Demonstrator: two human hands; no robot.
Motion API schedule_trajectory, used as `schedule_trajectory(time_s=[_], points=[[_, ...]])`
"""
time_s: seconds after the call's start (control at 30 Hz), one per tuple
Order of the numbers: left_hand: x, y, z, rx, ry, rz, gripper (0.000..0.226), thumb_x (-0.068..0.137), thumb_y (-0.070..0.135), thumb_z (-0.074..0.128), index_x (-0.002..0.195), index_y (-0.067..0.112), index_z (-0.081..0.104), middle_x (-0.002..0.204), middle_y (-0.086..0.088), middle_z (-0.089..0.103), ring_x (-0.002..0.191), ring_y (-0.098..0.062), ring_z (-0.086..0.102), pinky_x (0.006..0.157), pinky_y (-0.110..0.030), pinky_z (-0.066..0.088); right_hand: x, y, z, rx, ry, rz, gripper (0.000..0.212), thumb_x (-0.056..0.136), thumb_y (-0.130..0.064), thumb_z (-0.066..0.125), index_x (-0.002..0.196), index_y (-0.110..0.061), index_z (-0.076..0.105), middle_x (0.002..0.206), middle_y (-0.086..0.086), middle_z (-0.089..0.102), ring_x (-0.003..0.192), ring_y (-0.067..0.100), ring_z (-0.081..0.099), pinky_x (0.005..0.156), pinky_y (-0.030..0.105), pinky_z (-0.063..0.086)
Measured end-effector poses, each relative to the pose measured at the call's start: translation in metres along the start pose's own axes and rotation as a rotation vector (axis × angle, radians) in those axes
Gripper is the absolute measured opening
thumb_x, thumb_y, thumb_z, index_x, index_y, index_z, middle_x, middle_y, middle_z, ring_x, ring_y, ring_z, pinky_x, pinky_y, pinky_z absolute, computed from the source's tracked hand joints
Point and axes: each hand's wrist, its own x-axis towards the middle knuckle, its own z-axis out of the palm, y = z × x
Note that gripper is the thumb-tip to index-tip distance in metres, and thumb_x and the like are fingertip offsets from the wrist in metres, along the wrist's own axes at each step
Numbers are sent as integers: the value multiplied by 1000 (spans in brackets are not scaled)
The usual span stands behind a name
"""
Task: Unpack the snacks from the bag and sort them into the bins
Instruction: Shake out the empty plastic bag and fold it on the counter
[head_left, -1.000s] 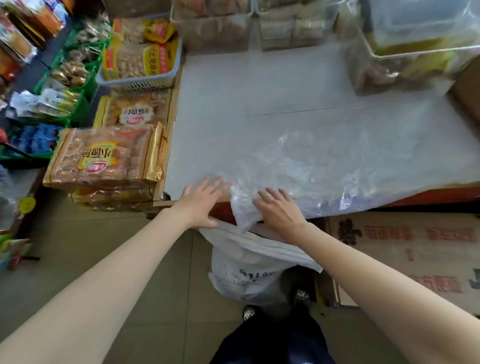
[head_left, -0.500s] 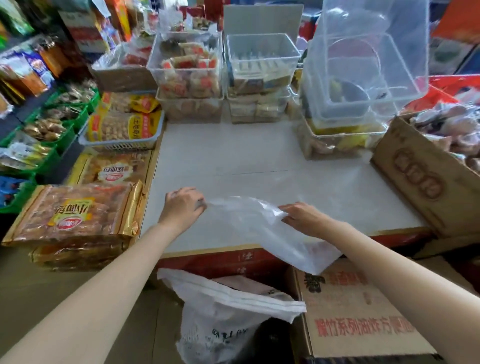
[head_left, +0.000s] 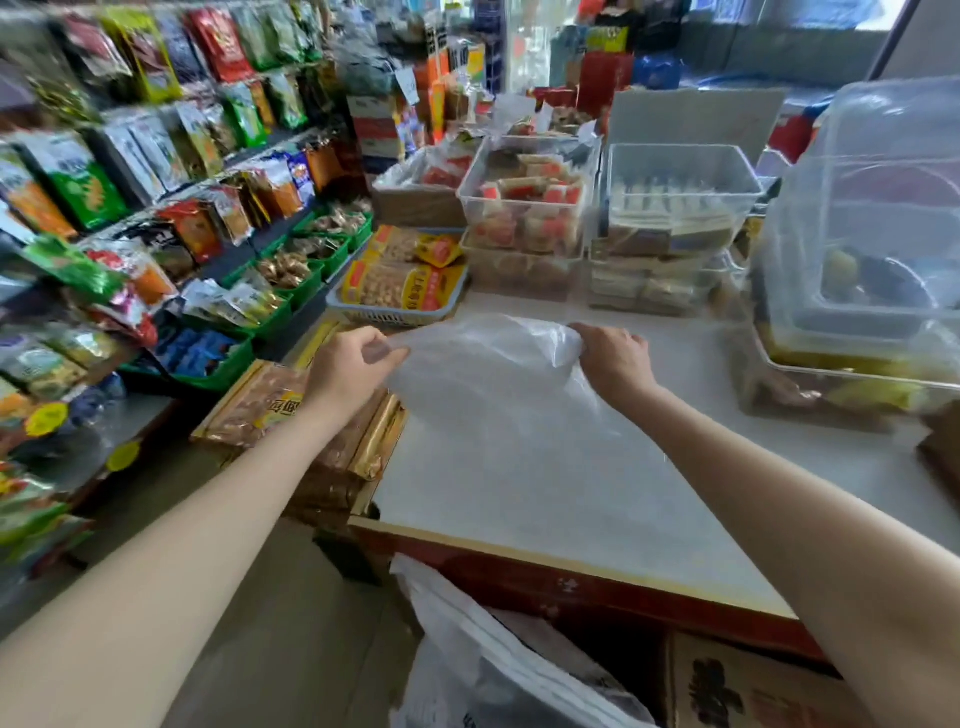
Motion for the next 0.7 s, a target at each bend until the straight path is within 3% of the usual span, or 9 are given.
schedule_trajectory(time_s=[0.1,0.2,0.23,0.3,0.37,0.43,0.5,0.6,0.7], points=[[0,9,-3,-231,-34,0,22,90,30,61,78,12,59,74,0,59,74,-19,56,64,-29,43,1,3,-20,290,39,64,46,83,3,39,115,-17,65,109,13,67,104,31,58,85,33,41],[-7,25,7,-430,-117,-13,16,94,25,55,87,10,56,80,2,58,76,-9,52,64,-11,38,-26,25,-33,531,-32,158,37,85,5,37,98,-8,70,79,4,64,72,17,55,59,18,40],[-10,28,14,-484,-154,-21,16,94,26,55,89,11,56,84,1,59,78,-8,53,68,-12,39,-41,35,-35,559,-77,193,31,87,4,38,85,-5,68,69,1,61,61,12,52,50,13,38],[-17,33,29,-565,-226,-23,16,94,26,56,87,12,56,81,-2,60,70,-4,56,68,-22,42,-72,57,-33,615,-227,271,29,95,-4,42,76,-4,64,60,-1,63,50,6,55,46,9,38],[-29,37,45,-579,-335,-56,13,95,19,53,85,11,56,75,0,57,54,4,55,56,-15,43,-106,79,-26,651,-447,366,27,99,-17,45,88,0,64,69,8,68,57,11,65,57,17,49],[-41,35,65,-502,-572,-113,16,97,19,50,85,8,56,69,0,52,51,-4,51,48,-14,40,-139,96,-19,641,-674,456,28,100,-22,44,96,0,61,80,15,67,62,17,67,59,22,52],[-49,30,86,-393,-792,-150,22,97,23,51,83,8,57,66,-4,50,55,-13,47,54,-22,42,-168,108,-15,693,-806,555,27,100,-21,42,95,0,59,82,18,63,62,21,66,55,23,51],[-48,34,114,-406,-833,-194,25,96,28,51,82,9,57,72,-9,49,62,-18,50,63,-27,44,-186,124,-8,876,-773,710,28,100,-18,42,96,6,56,89,28,63,63,29,68,56,30,55],[-42,54,129,-692,-850,-392,38,99,42,37,92,13,61,82,-6,65,59,-13,65,62,-23,53,-171,141,0,880,-541,838,29,100,-23,42,96,3,55,84,24,67,59,30,68,59,35,56]])
